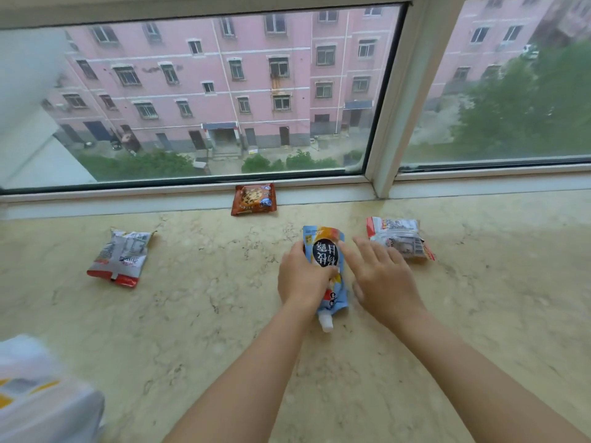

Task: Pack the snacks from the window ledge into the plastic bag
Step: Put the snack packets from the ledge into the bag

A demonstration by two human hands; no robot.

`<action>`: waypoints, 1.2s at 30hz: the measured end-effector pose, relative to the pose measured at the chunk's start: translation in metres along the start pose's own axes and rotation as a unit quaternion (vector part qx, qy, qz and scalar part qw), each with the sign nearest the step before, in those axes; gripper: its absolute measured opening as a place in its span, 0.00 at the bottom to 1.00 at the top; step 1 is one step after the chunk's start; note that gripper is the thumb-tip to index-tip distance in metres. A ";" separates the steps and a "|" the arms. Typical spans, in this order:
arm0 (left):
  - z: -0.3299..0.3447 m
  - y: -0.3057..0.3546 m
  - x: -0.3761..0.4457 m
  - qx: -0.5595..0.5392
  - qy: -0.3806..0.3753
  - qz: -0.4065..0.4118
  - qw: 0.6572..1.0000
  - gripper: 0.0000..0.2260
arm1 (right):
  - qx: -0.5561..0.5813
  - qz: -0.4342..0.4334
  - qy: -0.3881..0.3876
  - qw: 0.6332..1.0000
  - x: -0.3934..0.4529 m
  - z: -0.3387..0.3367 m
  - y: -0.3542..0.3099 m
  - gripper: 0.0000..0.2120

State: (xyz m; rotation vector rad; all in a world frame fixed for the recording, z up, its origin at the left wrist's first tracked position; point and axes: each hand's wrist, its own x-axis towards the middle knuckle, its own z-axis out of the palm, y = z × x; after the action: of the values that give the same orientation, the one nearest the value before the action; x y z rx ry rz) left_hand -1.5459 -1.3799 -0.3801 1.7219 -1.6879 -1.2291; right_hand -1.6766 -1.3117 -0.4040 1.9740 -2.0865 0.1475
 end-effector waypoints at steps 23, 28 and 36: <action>-0.099 -0.054 -0.097 -0.068 0.015 -0.038 0.997 0.23 | 0.064 -0.004 -0.064 0.996 -0.047 -0.045 -0.076 0.35; -0.144 -0.060 -0.167 -0.101 0.053 -0.049 0.992 0.24 | 0.115 -0.027 -0.065 0.991 -0.091 -0.087 -0.112 0.30; -0.226 -0.056 -0.264 -0.107 0.090 -0.009 0.990 0.24 | 0.220 -0.057 0.035 0.973 -0.129 -0.187 -0.178 0.32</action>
State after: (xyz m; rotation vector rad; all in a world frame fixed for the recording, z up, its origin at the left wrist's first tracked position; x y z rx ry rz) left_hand -1.2946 -1.1816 -0.2331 1.6659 -1.3861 -1.1779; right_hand -1.4726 -1.1519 -0.2769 2.2836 -2.0181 0.7000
